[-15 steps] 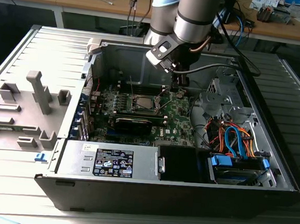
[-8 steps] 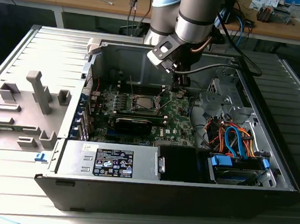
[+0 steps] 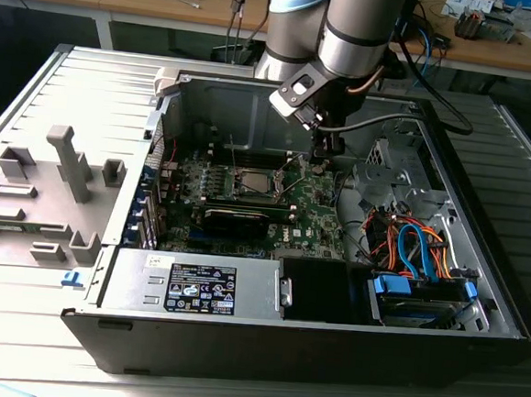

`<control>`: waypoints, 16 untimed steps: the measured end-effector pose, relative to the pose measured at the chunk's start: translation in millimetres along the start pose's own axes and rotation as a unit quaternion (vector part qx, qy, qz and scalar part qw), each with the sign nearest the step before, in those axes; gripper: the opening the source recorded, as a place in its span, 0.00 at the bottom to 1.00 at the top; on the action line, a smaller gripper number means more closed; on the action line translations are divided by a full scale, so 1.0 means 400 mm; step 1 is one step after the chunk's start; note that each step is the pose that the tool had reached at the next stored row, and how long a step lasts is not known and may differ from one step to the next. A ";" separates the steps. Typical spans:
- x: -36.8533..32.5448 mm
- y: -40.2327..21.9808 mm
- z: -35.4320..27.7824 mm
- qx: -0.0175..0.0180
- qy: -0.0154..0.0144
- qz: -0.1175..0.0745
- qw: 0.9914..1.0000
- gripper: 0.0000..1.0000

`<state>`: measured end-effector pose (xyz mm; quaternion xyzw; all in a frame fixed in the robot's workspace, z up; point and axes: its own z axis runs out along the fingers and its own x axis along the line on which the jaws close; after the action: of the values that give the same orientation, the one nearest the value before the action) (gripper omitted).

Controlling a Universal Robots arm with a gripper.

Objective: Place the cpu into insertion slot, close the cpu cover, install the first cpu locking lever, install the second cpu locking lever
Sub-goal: 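Close the cpu cover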

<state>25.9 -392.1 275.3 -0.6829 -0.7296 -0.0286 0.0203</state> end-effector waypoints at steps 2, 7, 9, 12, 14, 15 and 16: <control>0.000 0.002 0.000 0.000 0.000 0.000 1.000 0.11; -0.001 0.008 0.000 0.000 0.000 0.000 1.000 0.11; -0.001 0.009 0.000 0.000 0.000 0.000 1.000 0.11; -0.001 0.010 0.000 0.000 0.000 0.000 1.000 0.11; -0.001 0.012 0.000 0.000 0.000 0.000 1.000 0.11; -0.001 0.013 0.000 0.000 0.000 0.000 1.000 0.11; -0.001 0.013 0.000 0.000 0.000 0.000 1.000 0.11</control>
<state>31.3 -392.1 275.3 -0.6829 -0.7296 -0.0286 0.0203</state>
